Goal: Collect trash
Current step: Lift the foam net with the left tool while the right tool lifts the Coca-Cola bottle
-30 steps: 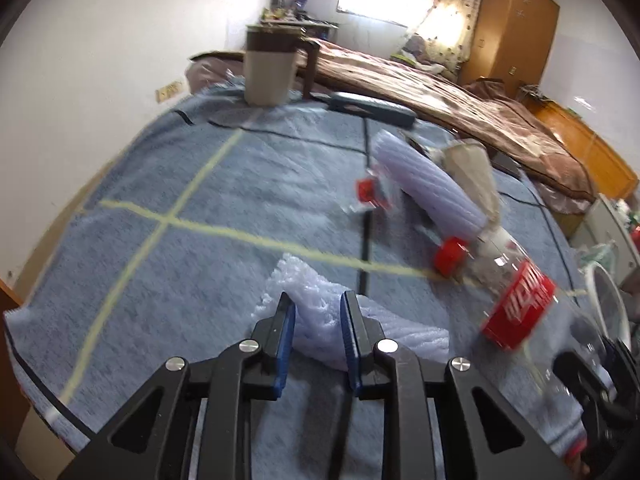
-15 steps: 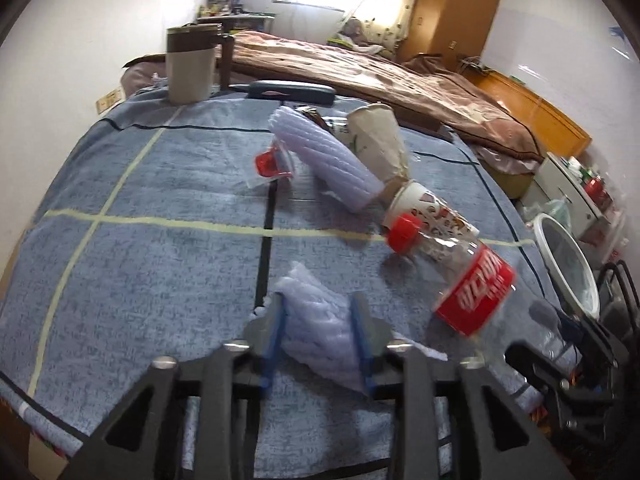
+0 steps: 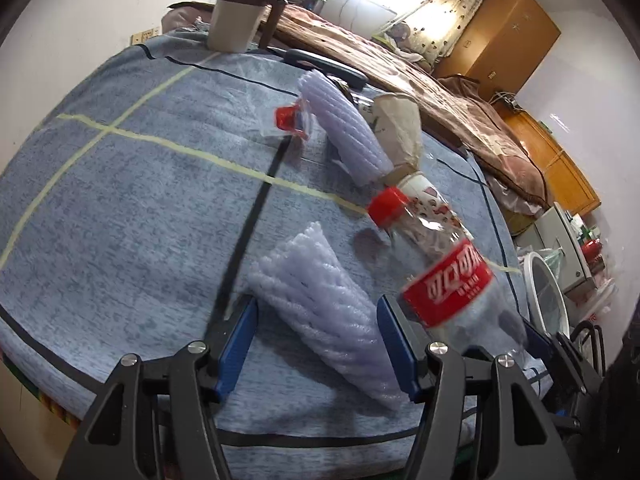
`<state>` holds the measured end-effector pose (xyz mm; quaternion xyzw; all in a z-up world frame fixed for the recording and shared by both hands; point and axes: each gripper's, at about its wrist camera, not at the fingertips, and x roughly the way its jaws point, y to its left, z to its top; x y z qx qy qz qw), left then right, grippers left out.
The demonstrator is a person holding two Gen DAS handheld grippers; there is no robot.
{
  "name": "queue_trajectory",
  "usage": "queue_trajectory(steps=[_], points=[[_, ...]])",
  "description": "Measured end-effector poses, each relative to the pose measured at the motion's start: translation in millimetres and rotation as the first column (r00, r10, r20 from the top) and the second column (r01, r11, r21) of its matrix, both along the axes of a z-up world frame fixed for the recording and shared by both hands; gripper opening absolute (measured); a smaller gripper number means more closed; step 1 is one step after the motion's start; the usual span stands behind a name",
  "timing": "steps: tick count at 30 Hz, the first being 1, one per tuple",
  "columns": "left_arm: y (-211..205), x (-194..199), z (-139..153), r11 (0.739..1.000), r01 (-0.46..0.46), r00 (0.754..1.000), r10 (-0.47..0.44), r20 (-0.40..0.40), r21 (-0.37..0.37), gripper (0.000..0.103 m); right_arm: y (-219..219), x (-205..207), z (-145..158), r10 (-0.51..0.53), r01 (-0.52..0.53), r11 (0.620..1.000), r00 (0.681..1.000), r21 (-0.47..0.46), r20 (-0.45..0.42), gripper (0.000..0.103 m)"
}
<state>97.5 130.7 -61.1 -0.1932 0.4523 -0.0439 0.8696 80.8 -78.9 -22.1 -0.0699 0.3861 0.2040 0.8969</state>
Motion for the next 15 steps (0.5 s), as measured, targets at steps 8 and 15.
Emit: queue_trajectory(steps=[8,15], points=[[-11.9,6.7,0.7,0.998,0.041,0.999,-0.042,0.028,0.039,0.048,-5.9,10.1,-2.4,0.008,-0.005,0.999,0.998,0.054,-0.057,0.065],[-18.1,4.1,10.2,0.993,0.078,0.995,-0.083,0.06,0.085,0.032,-8.5,14.9,-6.1,0.007,0.002,0.993,0.998,0.121,-0.067,0.065]])
